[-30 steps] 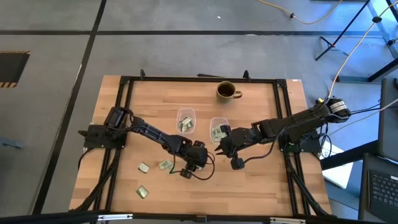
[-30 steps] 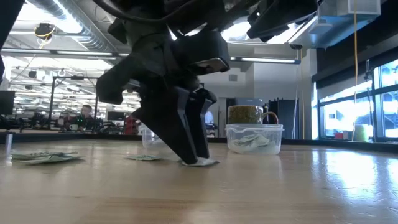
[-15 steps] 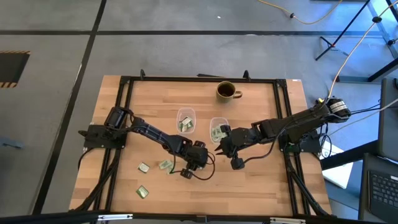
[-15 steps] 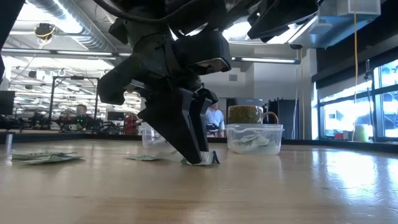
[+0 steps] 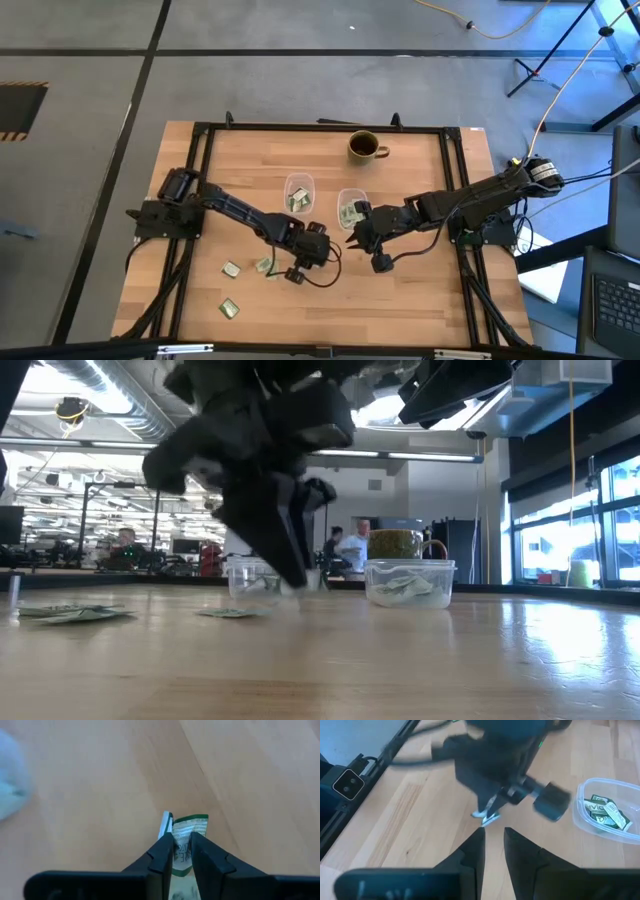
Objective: Pick and place items into bin
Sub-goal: Put the truvia packet into the left transparent bin
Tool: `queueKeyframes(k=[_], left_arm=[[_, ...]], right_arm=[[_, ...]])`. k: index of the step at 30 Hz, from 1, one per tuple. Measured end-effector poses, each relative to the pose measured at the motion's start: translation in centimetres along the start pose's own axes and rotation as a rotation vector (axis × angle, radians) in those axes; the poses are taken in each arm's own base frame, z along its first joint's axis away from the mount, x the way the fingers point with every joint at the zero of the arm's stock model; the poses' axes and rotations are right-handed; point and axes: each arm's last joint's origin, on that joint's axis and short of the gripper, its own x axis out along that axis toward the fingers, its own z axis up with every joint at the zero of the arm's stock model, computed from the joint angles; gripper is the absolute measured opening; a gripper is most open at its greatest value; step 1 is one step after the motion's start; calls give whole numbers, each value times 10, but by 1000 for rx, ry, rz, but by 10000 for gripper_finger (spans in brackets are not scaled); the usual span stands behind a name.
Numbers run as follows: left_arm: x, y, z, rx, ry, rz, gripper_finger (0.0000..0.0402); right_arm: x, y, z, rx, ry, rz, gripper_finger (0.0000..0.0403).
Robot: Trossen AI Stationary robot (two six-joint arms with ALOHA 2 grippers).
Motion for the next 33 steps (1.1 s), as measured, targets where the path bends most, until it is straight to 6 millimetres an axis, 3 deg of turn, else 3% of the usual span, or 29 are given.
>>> queueKeyframes(k=[8,16,23,29,33], left_arm=[[-51,9,-2,-7,56,189,61],[-94,38,-16,-76,139,433,61],[-97,87,-34,-218,186,433,61],[-84,122,-53,-336,236,385,61],[-74,134,-62,-387,253,296,61]], right_arm=[[0,0,0,-3,1,0,74],[0,0,0,-1,2,0,74],[0,0,0,-1,4,0,74],[0,0,-4,2,40,1,74],[0,0,-6,3,59,2,74]])
